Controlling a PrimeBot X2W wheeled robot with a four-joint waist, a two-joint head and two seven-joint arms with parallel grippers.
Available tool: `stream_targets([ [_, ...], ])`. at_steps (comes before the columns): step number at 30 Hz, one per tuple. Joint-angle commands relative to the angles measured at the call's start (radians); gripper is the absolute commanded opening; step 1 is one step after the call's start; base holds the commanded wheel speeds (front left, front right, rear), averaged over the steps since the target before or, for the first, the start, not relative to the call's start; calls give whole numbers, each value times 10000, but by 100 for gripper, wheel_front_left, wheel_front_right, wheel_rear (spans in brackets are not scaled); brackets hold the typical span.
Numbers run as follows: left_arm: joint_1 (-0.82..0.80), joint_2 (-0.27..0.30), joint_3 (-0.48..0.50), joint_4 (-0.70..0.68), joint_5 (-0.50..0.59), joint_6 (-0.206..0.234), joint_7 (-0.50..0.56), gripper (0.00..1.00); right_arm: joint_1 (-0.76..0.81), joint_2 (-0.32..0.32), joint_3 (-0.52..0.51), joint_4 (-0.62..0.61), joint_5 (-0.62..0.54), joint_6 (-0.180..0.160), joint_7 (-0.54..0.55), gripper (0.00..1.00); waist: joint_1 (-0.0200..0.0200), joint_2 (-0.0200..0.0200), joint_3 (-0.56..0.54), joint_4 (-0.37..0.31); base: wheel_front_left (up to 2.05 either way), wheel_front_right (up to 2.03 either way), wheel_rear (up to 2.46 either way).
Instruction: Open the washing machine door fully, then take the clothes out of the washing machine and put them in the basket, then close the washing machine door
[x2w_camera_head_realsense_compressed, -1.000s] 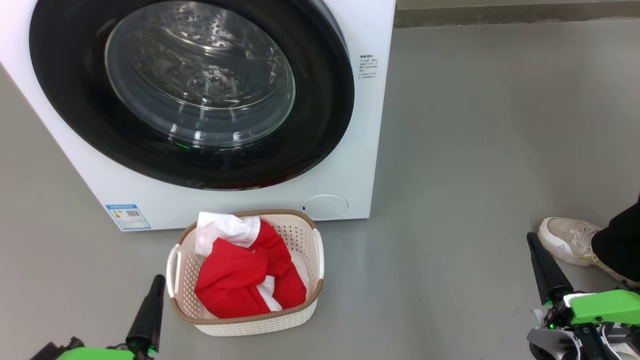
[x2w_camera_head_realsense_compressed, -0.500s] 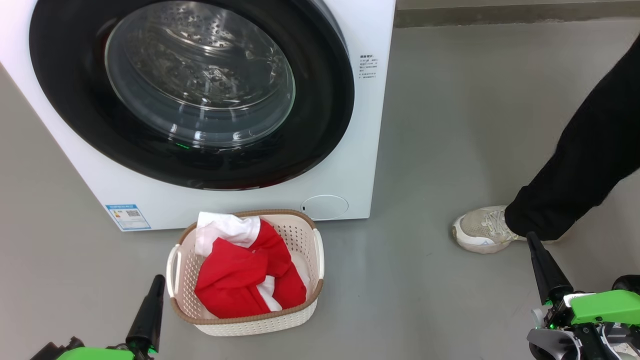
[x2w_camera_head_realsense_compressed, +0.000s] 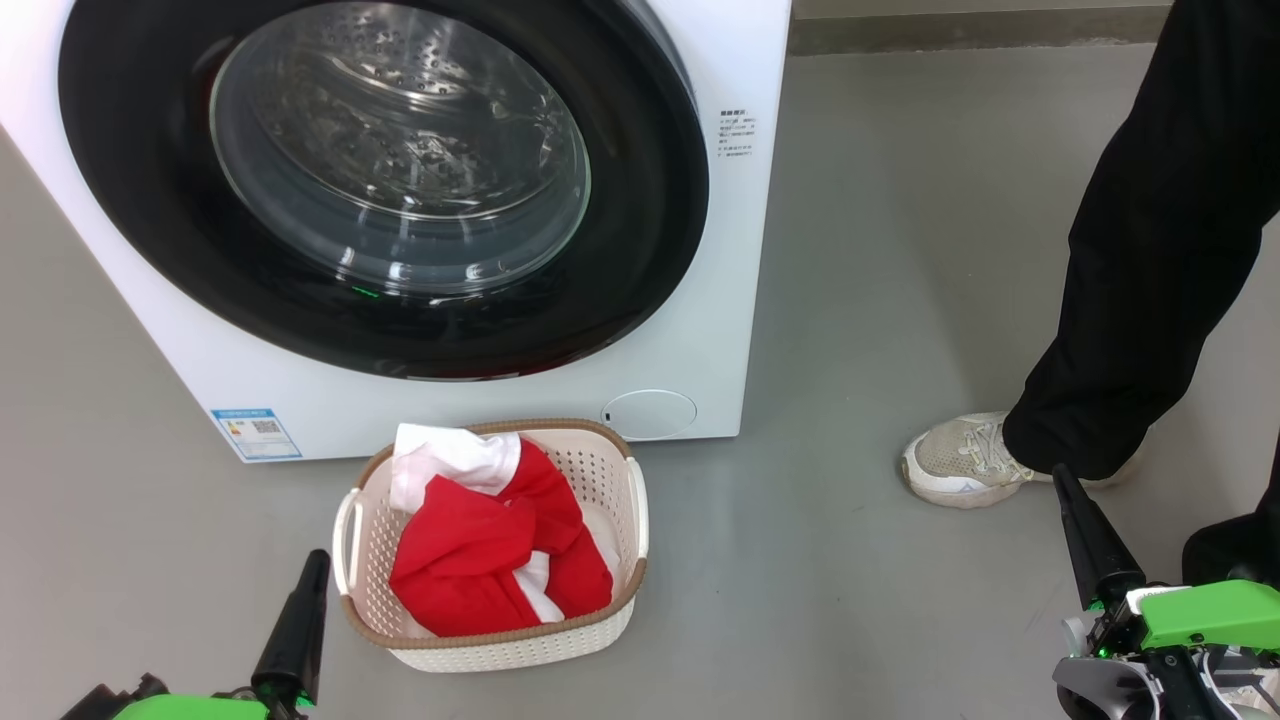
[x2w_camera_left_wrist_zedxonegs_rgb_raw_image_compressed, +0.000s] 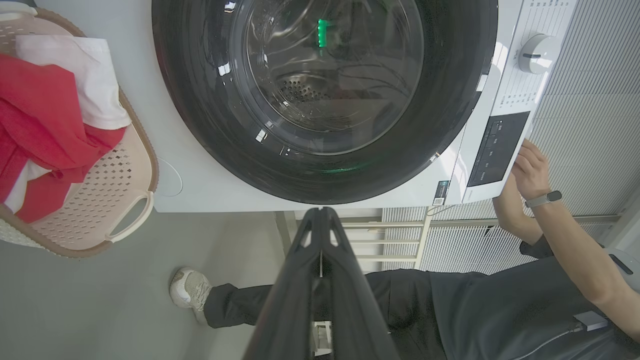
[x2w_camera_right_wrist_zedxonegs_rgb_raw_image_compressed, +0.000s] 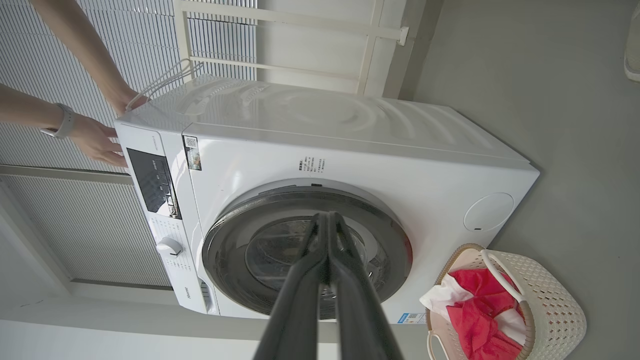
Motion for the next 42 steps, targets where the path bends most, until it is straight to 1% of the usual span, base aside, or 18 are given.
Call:
stream_targets([
  [1,-410,102,359,-202,112,-69,71,0,-437,-93,157,-242,-80,-6,62,0,0,0,0,0,0,0,0],
  [42,-411,97,368,-202,119,-69,77,0,-438,-85,146,-242,-89,-6,71,0,0,0,0,0,0,0,0],
])
